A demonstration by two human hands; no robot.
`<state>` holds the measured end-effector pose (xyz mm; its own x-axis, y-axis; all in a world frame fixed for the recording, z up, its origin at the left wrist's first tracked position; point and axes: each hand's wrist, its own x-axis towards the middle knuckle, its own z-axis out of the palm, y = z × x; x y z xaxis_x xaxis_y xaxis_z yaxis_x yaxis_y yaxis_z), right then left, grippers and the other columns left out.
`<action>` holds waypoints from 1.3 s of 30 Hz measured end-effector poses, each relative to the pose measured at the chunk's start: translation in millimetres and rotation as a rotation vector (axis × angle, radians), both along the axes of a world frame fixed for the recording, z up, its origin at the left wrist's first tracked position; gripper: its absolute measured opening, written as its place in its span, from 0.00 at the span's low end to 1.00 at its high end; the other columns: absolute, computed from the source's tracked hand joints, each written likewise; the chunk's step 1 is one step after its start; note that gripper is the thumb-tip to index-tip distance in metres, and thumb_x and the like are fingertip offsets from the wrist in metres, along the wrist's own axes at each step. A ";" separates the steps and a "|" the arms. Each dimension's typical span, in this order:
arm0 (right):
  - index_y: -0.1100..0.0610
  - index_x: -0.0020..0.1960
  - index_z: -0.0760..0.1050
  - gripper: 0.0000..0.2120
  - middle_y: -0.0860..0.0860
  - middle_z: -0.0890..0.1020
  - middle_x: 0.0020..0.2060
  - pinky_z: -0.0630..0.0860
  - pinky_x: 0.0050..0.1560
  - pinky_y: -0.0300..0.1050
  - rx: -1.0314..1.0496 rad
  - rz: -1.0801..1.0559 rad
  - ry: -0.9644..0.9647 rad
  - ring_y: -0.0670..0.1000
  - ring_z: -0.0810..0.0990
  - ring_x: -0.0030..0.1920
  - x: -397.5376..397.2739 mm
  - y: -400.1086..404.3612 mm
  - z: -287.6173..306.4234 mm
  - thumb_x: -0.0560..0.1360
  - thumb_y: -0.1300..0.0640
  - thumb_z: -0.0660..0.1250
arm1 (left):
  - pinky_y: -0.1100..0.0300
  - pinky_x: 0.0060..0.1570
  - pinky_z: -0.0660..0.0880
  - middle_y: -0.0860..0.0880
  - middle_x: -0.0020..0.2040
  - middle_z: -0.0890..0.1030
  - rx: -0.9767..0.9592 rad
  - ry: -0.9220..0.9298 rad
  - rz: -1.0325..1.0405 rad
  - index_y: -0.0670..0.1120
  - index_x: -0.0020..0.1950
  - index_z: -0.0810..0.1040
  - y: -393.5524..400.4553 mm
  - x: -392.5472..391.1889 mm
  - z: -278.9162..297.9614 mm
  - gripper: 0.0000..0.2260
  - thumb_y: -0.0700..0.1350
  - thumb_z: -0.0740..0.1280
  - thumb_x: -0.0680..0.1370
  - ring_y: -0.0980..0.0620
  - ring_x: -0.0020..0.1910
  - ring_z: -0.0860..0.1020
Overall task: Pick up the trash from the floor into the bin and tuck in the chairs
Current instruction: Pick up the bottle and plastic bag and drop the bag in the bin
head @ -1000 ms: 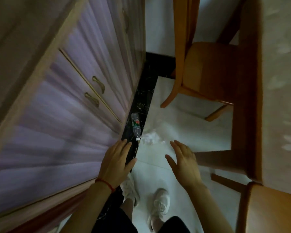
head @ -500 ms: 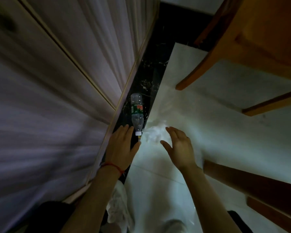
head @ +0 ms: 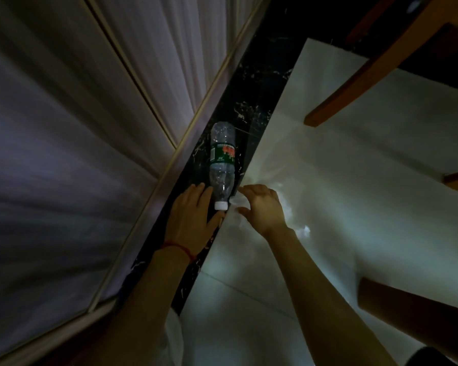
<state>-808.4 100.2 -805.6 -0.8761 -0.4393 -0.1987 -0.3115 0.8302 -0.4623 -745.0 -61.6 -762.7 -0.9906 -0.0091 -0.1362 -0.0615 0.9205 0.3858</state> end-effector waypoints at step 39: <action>0.59 0.42 0.82 0.04 0.52 0.83 0.39 0.64 0.38 0.21 -0.426 -0.699 0.049 0.44 0.76 0.37 18.5 51.3 16.6 0.71 0.58 0.71 | 0.43 0.54 0.73 0.42 0.73 0.57 0.109 -0.085 0.311 0.51 0.74 0.55 25.7 -112.1 -81.5 0.36 0.49 0.70 0.72 0.38 0.65 0.65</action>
<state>-789.9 151.5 -789.0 -0.9788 0.1824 -0.0929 0.1852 0.5965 -0.7810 -857.1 -35.9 -844.2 -0.9276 -0.2901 -0.2353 -0.3693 0.8063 0.4621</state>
